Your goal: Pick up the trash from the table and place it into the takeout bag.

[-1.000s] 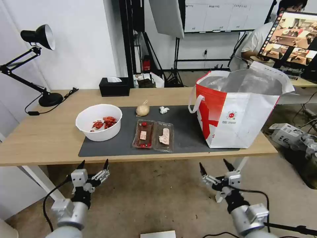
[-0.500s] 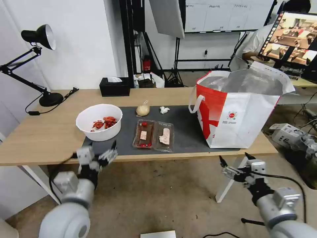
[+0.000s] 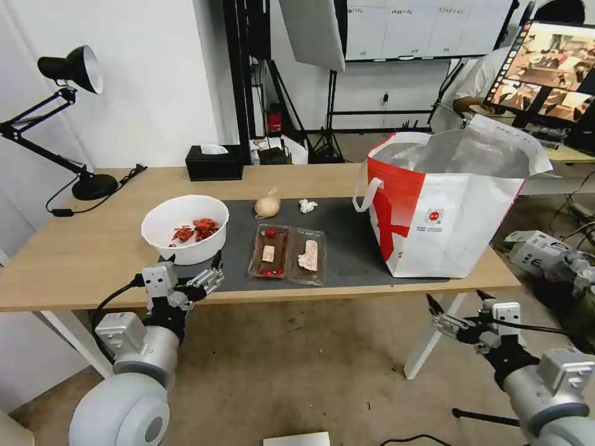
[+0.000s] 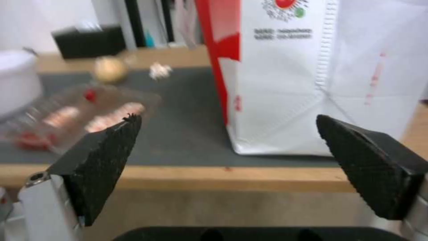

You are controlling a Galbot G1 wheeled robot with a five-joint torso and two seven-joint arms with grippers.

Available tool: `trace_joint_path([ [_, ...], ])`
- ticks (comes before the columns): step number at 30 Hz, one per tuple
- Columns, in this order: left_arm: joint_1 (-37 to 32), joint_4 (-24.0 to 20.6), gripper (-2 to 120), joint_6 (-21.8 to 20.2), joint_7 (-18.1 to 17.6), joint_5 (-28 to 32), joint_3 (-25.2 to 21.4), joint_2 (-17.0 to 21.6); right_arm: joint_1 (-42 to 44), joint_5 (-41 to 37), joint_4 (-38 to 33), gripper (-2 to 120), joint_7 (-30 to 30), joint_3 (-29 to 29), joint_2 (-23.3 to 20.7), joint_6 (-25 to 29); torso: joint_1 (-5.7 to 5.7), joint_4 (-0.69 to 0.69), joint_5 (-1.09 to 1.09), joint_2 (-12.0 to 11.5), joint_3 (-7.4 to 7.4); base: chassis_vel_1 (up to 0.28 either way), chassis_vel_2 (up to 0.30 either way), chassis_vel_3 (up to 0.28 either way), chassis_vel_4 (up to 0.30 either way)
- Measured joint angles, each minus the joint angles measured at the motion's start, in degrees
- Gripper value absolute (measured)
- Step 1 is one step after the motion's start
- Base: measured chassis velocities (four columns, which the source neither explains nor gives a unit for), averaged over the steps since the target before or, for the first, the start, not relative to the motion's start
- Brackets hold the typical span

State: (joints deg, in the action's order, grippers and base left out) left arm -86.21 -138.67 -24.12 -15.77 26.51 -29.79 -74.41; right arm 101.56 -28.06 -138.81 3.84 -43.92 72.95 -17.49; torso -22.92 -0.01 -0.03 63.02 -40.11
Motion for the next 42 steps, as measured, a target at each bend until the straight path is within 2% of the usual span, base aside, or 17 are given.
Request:
trace_joint_path([
  [2, -0.04, 0.1, 100, 0.04, 0.01, 0.0, -0.04, 0.0, -0.69, -2.78, 0.32, 100, -0.91, 2.48, -0.02, 1.94, 0.0, 0.01, 0.04, 0.0, 0.0, 0.0, 0.0, 0.0, 0.0],
  [4, -0.04, 0.1, 100, 0.04, 0.01, 0.0, -0.04, 0.0, -0.69, -2.78, 0.32, 100, -0.91, 2.48, -0.02, 1.94, 0.0, 0.01, 0.04, 0.0, 0.0, 0.0, 0.0, 0.0, 0.0],
  [7, -0.21, 0.24, 100, 0.04, 0.07, -0.04, -0.29, -0.02, -1.98, -4.7, 1.48, 100, -3.24, 6.45, -0.62, 4.42, 0.0, 0.01, 0.03, 0.0, 0.0, 0.0, 0.0, 0.0, 0.0],
  [16, -0.4, 1.12, 100, 0.05, 2.38, -1.3, -1.14, -0.12, -3.9, -8.03, 3.22, 100, -5.98, 11.35, -2.04, 5.2, 0.0, 0.01, 0.03, 0.0, 0.0, 0.0, 0.0, 0.0, 0.0],
  [19, -0.45, 1.92, 100, 0.06, 4.25, -4.68, -1.73, 0.21, -5.82, -14.23, 3.93, 100, -8.43, 15.47, -3.05, 5.36, 0.0, 0.0, 0.02, 0.0, 0.0, 0.0, 0.0, 0.0, 0.0],
  [24, -0.6, 2.0, 100, 0.16, 4.97, -5.8, -2.11, 0.26, -7.63, -19.38, 4.42, 100, -10.27, 18.43, -3.53, 5.52, 0.0, 0.0, 0.02, 0.0, 0.0, 0.0, 0.0, 0.0, 0.0],
  [27, -1.95, 2.16, 100, 2.13, 6.96, -6.68, -3.46, 0.99, -14.74, -33.38, 6.76, 100, -16.12, 26.64, -3.76, 7.23, 0.0, 0.01, 0.03, 0.0, 0.0, 0.0, 0.0, 0.0, 0.0],
  [28, -1.95, 2.16, 100, 2.13, 6.96, -6.68, -3.46, 0.99, -14.74, -33.38, 6.76, 100, -16.12, 26.64, -3.76, 7.23, 0.0, 0.01, 0.03, 0.0, 0.0, 0.0, 0.0, 0.0, 0.0],
  [34, -2.81, 2.15, 100, 2.4, 7.06, -6.44, -4.99, 1.8, -22.23, -47.85, 10.66, 100, -20.16, 32.83, -1.15, 11.05, 0.0, 0.01, 0.03, 0.0, -0.01, 0.0, 0.0, 0.0, 0.0],
  [39, -3.53, 2.13, 100, 2.4, 6.96, -6.41, -5.84, 2.4, -26.24, -52.78, 13.43, 100, -23.66, 35.36, 1.59, 12.01, 0.0, 0.01, 0.02, 0.0, -0.01, 0.0, 0.0, 0.0, 0.0],
  [42, -3.98, 2.15, 100, 2.39, 6.84, -6.37, -6.71, 3.33, -29.22, -55.59, 15.98, 100, -28.3, 37.12, 4.7, 12.34, 0.0, 0.01, 0.04, 0.0, -0.01, 0.0, 0.0, 0.0, 0.0],
])
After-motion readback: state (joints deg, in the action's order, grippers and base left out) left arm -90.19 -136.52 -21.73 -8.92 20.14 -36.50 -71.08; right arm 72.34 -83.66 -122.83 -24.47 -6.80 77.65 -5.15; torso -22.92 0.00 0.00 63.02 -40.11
